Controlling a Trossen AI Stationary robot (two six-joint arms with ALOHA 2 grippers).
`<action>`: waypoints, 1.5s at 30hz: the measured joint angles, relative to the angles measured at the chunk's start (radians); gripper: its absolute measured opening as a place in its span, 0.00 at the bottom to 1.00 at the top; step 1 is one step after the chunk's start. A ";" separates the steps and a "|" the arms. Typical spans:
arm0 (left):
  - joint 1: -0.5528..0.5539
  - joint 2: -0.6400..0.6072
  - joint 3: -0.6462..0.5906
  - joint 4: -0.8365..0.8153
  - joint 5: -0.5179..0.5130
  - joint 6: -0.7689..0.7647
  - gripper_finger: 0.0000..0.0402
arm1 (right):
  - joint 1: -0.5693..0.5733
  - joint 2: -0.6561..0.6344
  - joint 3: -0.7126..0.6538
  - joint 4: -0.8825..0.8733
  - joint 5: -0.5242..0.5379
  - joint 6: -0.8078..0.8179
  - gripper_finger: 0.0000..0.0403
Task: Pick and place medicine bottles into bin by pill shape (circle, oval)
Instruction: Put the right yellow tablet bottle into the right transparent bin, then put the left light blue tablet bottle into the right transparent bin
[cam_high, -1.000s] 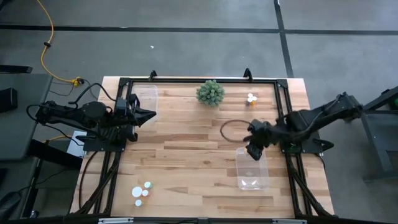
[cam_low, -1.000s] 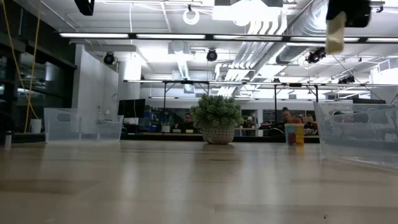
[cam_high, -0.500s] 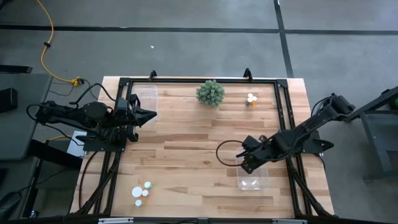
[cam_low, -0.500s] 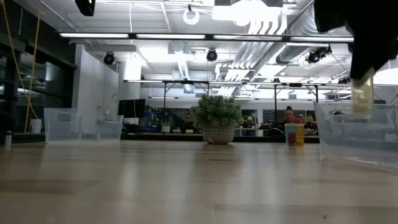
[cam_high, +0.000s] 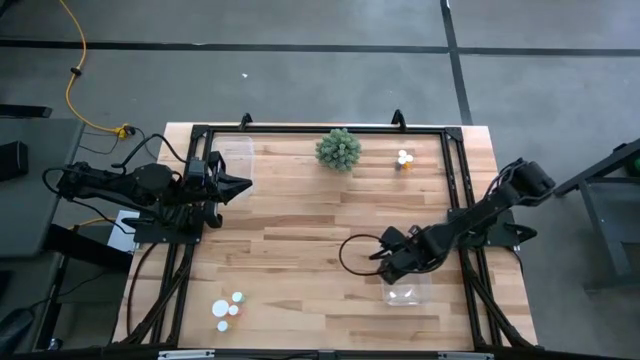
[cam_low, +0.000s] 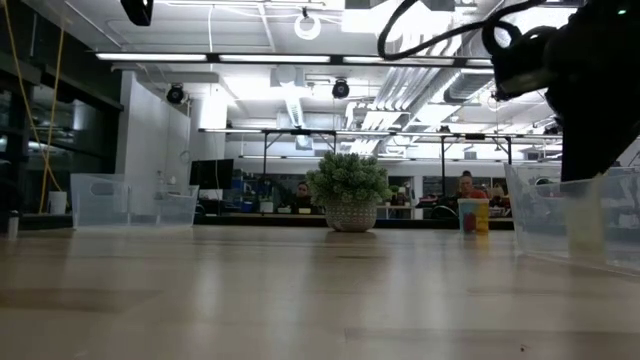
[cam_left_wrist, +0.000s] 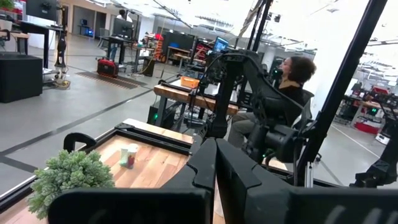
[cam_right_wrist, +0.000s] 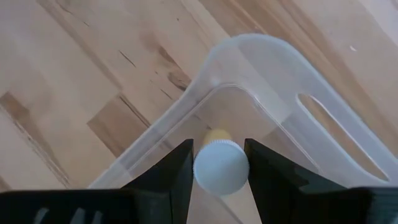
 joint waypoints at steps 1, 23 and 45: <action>0.000 0.000 0.000 0.000 0.000 0.000 0.00 | -0.003 0.003 0.000 0.002 0.000 0.007 0.33; 0.000 0.000 0.000 0.000 0.000 0.000 0.00 | -0.018 0.007 0.000 0.021 -0.037 0.039 0.43; 0.000 0.000 0.000 0.000 0.000 0.000 0.00 | -0.022 -0.308 0.000 -0.021 -0.052 0.003 0.66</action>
